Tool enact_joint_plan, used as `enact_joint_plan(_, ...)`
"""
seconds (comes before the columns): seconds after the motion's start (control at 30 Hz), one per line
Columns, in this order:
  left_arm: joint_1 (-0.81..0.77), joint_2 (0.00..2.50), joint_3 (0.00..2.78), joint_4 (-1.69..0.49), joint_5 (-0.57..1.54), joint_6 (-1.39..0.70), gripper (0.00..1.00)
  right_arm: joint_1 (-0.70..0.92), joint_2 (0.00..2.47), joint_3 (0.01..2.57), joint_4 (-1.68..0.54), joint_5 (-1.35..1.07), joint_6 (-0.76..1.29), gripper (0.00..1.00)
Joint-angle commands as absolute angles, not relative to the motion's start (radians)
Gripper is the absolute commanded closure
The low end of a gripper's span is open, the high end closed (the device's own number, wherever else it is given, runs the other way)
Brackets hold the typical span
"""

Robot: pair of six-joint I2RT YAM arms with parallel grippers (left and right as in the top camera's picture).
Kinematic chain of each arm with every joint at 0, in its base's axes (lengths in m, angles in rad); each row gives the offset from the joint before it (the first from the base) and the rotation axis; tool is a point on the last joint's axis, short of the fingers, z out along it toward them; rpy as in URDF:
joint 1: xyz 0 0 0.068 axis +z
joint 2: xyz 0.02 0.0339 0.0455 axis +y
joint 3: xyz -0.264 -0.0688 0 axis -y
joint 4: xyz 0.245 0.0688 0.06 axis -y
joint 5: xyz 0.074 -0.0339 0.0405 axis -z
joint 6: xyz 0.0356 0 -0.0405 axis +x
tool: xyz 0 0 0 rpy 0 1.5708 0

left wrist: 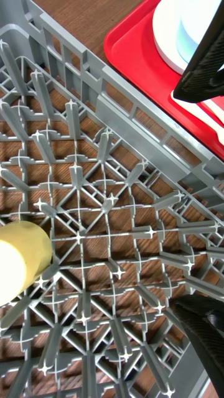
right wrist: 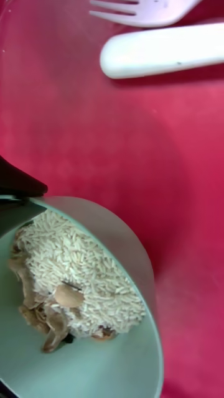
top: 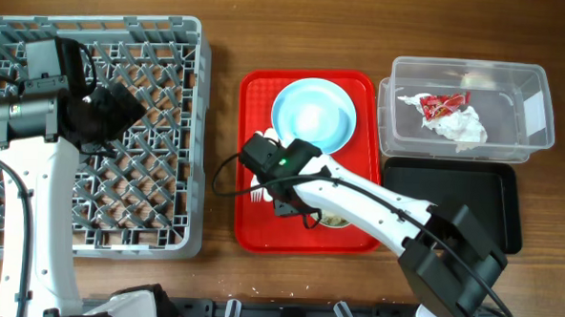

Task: Sort waste into correct bins and load items into the dishwasher rack
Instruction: 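Grasp the rim of the green rice bowl with the right gripper, then lift the green bowl and carry it right over the black tray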

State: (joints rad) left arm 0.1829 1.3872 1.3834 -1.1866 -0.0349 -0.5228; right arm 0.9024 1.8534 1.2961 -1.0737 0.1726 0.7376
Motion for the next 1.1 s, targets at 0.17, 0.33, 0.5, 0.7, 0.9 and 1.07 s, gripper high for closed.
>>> enact_joint_plan(0.17,0.188,1.378,1.395,-1.187,-0.034,-0.536,0.0,0.904,1.876,1.323,-1.124,0.275,0.767,0.96)
enact_joint_plan(0.33,0.188,1.378,1.395,-1.187,-0.034,-0.536,0.0,0.904,1.871,1.378,-1.199,0.316,0.841,0.96)
enact_joint_plan(0.5,0.188,1.378,1.395,-1.187,-0.034,-0.536,0.0,0.85,1.8,1.406,-1.233,0.34,0.894,0.96)
enact_joint_plan(0.7,0.188,1.378,1.395,-1.187,-0.034,-0.536,0.0,0.653,1.644,1.406,-1.281,0.316,0.889,0.96)
enact_joint_plan(0.9,0.188,1.378,1.395,-1.187,-0.034,-0.536,0.0,0.362,1.523,1.406,-1.283,0.164,0.719,0.96)
enact_joint_plan(1.07,0.188,1.378,1.395,-1.187,-0.034,-0.536,0.0,0.101,1.513,1.406,-1.265,-0.042,0.54,0.96)
